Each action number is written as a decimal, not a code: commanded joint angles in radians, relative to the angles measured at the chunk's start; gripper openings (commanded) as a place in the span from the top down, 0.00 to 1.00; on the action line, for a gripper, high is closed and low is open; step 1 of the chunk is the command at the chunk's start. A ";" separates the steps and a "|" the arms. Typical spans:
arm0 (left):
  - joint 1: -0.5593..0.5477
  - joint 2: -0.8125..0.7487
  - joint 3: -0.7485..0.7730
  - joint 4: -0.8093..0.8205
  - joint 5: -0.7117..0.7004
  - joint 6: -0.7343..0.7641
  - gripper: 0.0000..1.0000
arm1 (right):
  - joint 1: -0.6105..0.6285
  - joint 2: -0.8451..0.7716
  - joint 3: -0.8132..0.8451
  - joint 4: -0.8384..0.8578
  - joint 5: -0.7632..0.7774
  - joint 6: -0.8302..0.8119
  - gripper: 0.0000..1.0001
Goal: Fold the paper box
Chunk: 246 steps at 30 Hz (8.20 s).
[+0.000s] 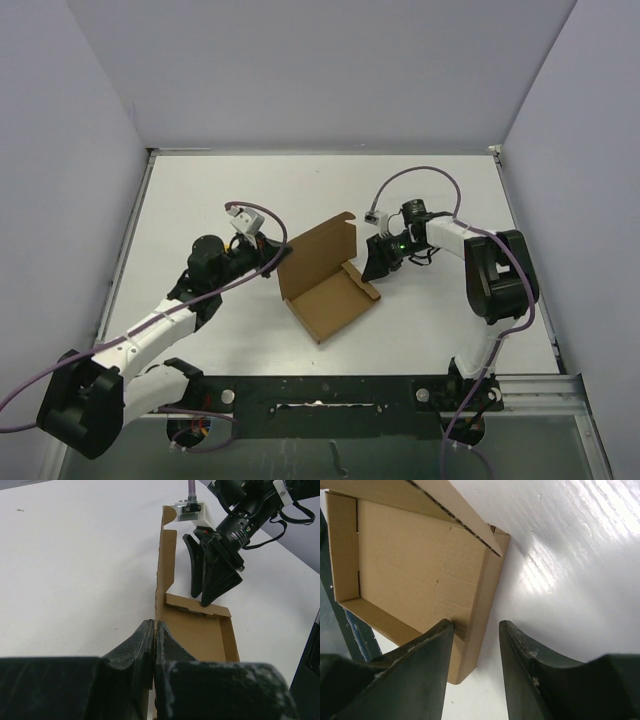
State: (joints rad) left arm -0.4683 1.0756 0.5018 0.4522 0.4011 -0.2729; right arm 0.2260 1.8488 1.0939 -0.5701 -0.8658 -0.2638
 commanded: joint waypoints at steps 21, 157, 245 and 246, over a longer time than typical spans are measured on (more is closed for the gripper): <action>0.004 -0.061 -0.024 0.074 -0.008 -0.035 1.00 | 0.082 -0.085 -0.021 0.098 0.154 0.004 0.57; 0.343 0.417 0.572 -0.990 -0.383 0.355 0.23 | -0.140 -0.610 -0.043 0.019 -0.036 -0.099 0.28; -0.400 0.322 0.356 -0.395 -0.494 -0.505 0.99 | -0.276 -0.529 -0.072 0.054 -0.154 -0.055 0.27; -0.417 0.357 0.395 -0.431 -0.528 -0.510 0.98 | -0.278 -0.528 -0.073 0.054 -0.153 -0.055 0.27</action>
State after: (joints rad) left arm -0.8291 1.3418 0.7486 0.0685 0.0814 -0.7433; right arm -0.0410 1.3117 1.0290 -0.5533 -0.9886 -0.3275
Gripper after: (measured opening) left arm 0.320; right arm 0.731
